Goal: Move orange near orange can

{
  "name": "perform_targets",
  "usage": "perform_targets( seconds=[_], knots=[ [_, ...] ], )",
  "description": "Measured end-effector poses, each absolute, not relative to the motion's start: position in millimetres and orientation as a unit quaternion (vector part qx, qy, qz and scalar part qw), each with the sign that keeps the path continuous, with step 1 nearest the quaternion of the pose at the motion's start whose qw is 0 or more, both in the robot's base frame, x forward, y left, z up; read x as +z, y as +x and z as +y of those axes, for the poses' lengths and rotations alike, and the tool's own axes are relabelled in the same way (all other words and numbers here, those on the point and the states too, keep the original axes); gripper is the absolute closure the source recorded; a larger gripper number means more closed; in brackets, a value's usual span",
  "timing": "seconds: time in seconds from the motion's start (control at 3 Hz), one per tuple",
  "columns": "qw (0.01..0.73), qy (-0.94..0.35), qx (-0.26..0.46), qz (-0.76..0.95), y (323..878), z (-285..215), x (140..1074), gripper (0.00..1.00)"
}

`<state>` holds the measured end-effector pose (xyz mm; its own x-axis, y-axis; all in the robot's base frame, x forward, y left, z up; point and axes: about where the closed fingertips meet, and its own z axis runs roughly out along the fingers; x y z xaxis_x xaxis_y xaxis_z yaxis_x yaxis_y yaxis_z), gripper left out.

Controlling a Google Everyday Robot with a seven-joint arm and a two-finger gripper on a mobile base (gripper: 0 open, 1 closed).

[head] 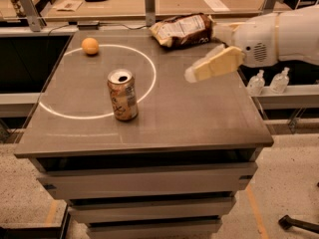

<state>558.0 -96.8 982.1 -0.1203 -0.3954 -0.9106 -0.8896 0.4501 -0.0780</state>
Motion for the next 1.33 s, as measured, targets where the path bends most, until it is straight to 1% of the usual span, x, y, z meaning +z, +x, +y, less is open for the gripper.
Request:
perform_targets(
  seconds=[0.67,1.0,1.33],
  knots=[
    [0.506,-0.495,0.306,0.637,634,-40,966,0.00],
    [0.497,-0.505,0.285,0.646,660,-6,963,0.00],
    [0.485,-0.497,0.237,0.679,675,21,951,0.00]
  ],
)
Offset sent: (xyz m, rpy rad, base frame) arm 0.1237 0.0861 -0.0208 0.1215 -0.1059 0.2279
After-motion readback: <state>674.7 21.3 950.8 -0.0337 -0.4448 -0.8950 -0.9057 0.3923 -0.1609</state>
